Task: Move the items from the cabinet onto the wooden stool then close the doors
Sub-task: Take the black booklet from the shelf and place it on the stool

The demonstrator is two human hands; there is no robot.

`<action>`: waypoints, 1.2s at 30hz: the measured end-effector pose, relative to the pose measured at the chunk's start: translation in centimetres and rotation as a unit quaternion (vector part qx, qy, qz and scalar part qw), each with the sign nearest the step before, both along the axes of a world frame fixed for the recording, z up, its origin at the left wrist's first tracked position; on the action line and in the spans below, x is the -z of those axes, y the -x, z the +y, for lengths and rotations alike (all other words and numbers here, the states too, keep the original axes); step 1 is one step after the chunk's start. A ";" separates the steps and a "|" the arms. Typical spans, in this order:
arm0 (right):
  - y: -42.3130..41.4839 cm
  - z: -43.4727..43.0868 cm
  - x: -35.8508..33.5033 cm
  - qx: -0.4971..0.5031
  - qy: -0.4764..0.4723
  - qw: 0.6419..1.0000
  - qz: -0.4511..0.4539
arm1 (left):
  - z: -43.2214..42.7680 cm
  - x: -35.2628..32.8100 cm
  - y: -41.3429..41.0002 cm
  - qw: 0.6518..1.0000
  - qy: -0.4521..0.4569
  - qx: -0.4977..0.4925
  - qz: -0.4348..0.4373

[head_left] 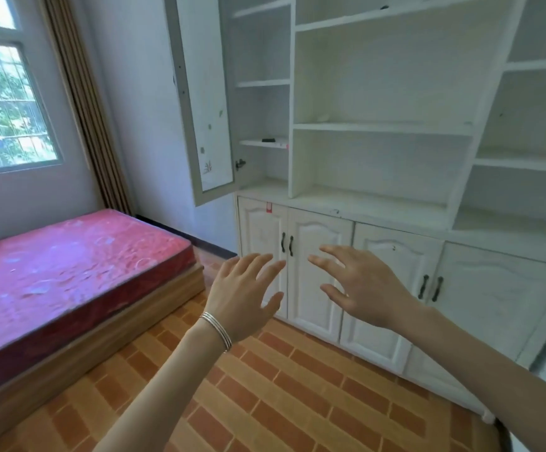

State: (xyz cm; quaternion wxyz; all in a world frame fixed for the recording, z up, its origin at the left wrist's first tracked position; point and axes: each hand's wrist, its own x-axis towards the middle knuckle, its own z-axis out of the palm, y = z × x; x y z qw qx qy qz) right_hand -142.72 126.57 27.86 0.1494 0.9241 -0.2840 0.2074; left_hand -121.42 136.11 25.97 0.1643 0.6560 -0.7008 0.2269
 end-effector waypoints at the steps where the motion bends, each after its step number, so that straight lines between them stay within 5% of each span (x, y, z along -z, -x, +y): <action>1: -0.7 -0.8 -0.4 0.005 0.006 1.000 -0.009 | -1.1 -0.4 -0.9 1.000 0.006 0.005 -0.006; 20: -14.7 -15.1 -4.4 0.041 0.068 0.996 -0.031 | -17.9 -4.4 -16.4 0.996 0.052 0.065 -0.017; 36: -24.2 -38.3 -7.1 0.007 0.128 0.991 -0.040 | -38.3 -7.8 -25.8 0.995 0.094 0.019 -0.032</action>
